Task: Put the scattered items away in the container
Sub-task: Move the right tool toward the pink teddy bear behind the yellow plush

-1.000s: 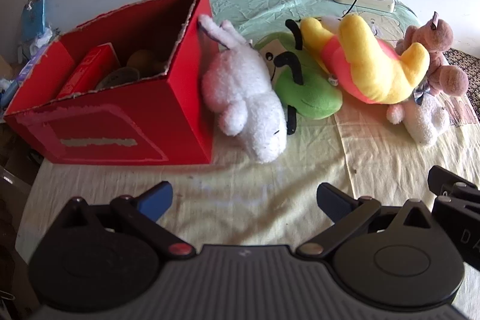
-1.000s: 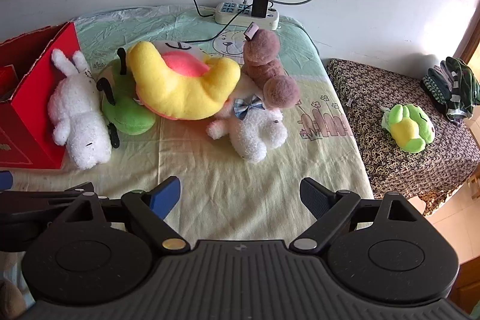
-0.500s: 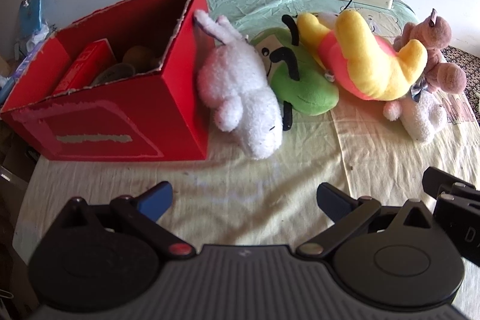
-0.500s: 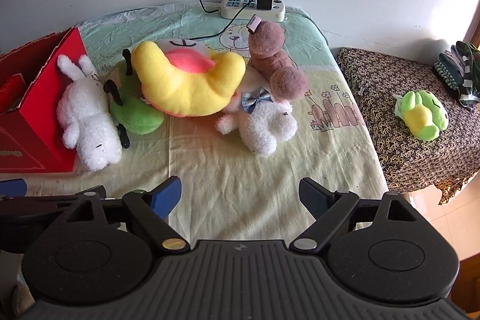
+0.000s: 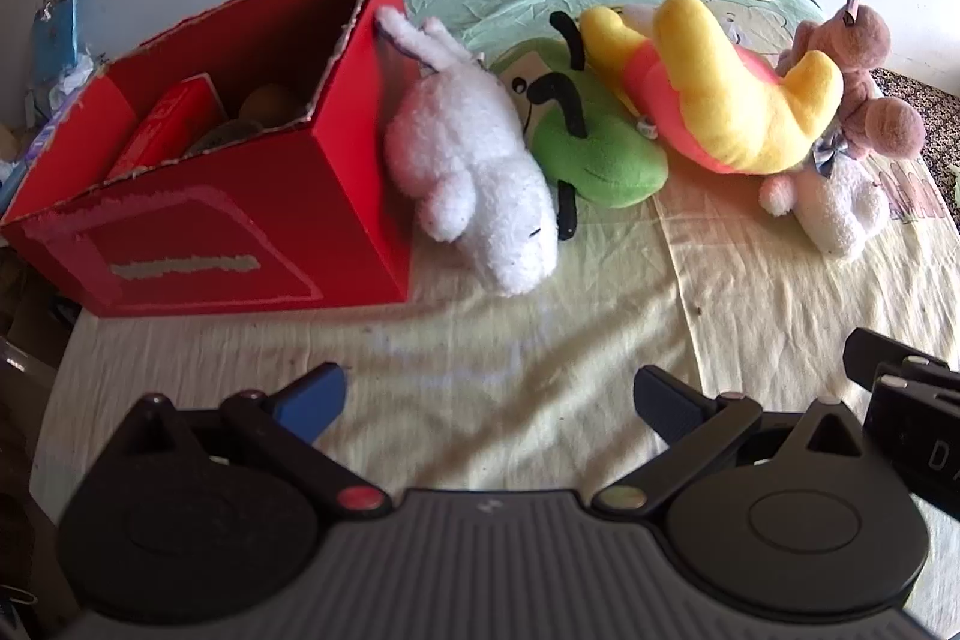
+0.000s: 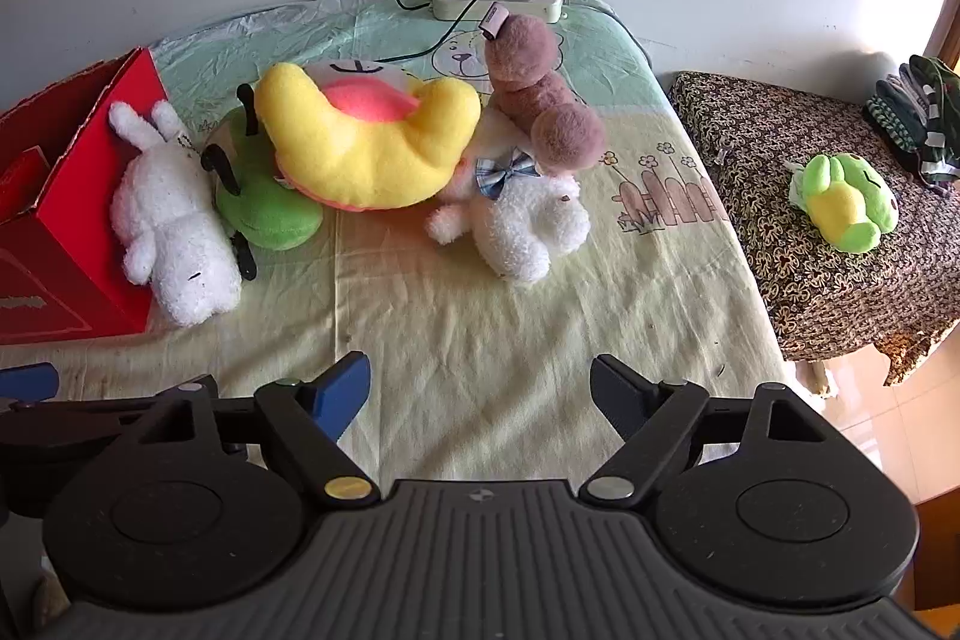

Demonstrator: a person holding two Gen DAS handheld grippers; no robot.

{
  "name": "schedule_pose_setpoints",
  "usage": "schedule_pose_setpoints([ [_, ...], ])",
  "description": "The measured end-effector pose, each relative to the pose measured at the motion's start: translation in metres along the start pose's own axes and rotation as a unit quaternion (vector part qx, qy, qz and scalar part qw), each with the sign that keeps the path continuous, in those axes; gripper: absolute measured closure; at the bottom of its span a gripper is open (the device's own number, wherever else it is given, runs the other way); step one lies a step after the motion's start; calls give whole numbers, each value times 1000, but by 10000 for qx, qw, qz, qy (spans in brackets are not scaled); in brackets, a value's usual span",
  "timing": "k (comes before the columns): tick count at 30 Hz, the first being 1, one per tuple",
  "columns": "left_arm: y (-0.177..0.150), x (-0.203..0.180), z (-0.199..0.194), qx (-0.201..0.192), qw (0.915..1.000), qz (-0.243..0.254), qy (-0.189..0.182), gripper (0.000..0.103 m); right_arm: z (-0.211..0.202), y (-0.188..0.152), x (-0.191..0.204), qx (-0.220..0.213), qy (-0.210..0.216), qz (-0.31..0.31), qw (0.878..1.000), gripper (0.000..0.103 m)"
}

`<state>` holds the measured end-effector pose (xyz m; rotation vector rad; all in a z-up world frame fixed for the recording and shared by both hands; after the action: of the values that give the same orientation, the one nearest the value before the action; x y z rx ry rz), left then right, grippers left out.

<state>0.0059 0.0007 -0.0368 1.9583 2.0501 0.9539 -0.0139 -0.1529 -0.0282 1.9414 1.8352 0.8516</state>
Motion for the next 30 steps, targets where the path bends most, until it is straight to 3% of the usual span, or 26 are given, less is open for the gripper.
schedule_pose_setpoints([
  [24, -5, 1, 5, 43, 10000, 67, 5, 1, 7, -3, 2, 98, 51, 139, 9998, 24],
  [30, -1, -4, 6, -96, 9994, 192, -272, 1, 13, 1, -12, 100, 23, 351, 9993, 24],
])
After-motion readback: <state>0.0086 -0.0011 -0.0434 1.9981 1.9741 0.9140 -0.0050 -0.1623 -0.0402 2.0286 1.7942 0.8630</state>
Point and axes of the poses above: each gripper's, at about its wrist camera, not at the fingertips, and z roughly the way its jaws point, x to its left, y to its top, the point moved 2 cm from there along z, roughly the way its jaws point, and after that the axes turned 14 degrees about y, right-handed, at the moved point
